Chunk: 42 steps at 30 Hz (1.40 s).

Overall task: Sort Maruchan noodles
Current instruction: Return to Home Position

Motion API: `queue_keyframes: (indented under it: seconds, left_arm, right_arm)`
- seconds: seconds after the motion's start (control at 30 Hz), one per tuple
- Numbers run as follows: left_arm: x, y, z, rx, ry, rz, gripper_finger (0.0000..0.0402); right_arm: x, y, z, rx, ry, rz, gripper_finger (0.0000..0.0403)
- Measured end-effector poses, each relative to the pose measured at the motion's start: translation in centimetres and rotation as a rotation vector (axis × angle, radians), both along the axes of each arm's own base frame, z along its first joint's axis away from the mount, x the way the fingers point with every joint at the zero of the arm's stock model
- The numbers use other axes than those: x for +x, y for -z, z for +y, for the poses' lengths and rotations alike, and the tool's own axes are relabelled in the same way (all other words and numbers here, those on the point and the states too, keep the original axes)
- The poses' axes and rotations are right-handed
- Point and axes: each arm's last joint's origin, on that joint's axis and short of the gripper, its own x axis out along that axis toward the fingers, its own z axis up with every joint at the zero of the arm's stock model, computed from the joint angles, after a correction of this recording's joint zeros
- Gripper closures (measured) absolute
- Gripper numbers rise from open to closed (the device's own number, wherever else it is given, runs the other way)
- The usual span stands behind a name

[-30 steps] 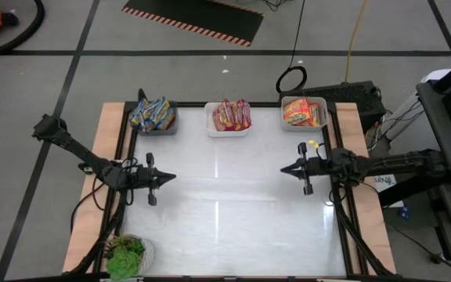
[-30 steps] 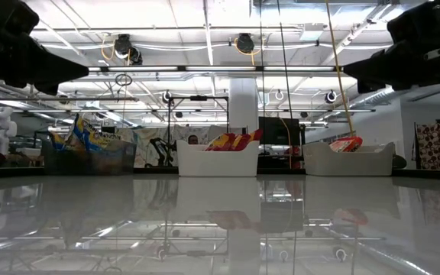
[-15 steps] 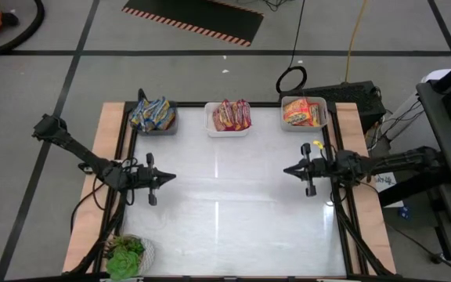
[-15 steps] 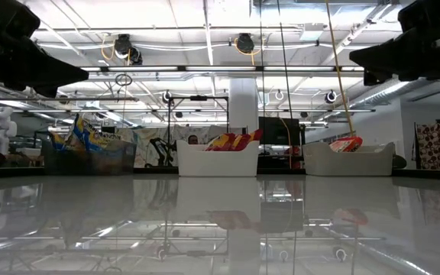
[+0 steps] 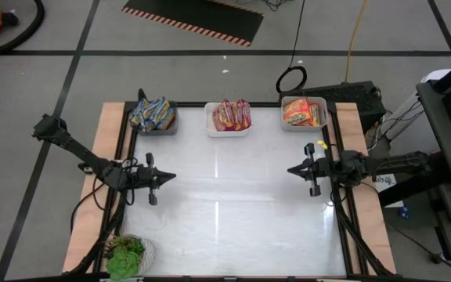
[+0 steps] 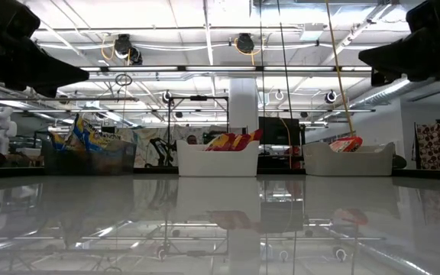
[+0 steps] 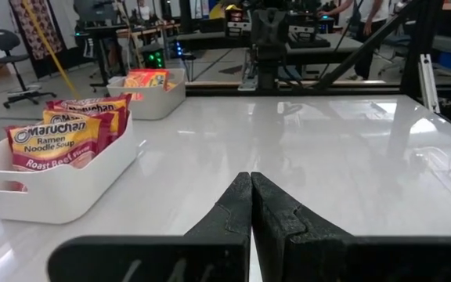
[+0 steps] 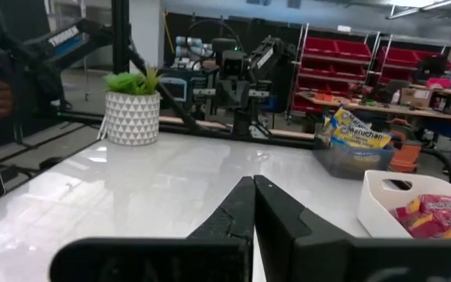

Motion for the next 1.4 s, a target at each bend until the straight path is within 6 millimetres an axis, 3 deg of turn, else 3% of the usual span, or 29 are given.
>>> queue_keyframes:
  seconds: [0.23,0.47,1.0,1.4]
  left_arm:
    - [0.0,0.0,0.0,0.003,-0.014,-0.003,0.0398]
    - [0.0,-0.2,0.0,-0.007,-0.015,-0.018,0.0398]
    - [-0.2,-0.2,-0.4,-0.031,0.019,-0.021,0.0398]
    - [-0.5,0.0,-1.0,-0.049,0.057,-0.011,0.0398]
  right_arm:
    - [-0.3,-0.2,-0.2,0.026,0.047,-0.031,0.0403]
    - [-0.3,-0.2,0.2,0.018,-0.060,-0.024,0.0403]
    - [-0.9,-0.3,0.2,-0.013,-0.031,-0.052,0.0403]
    - [-0.9,0.1,0.4,-0.053,-0.107,-0.019,0.0403]
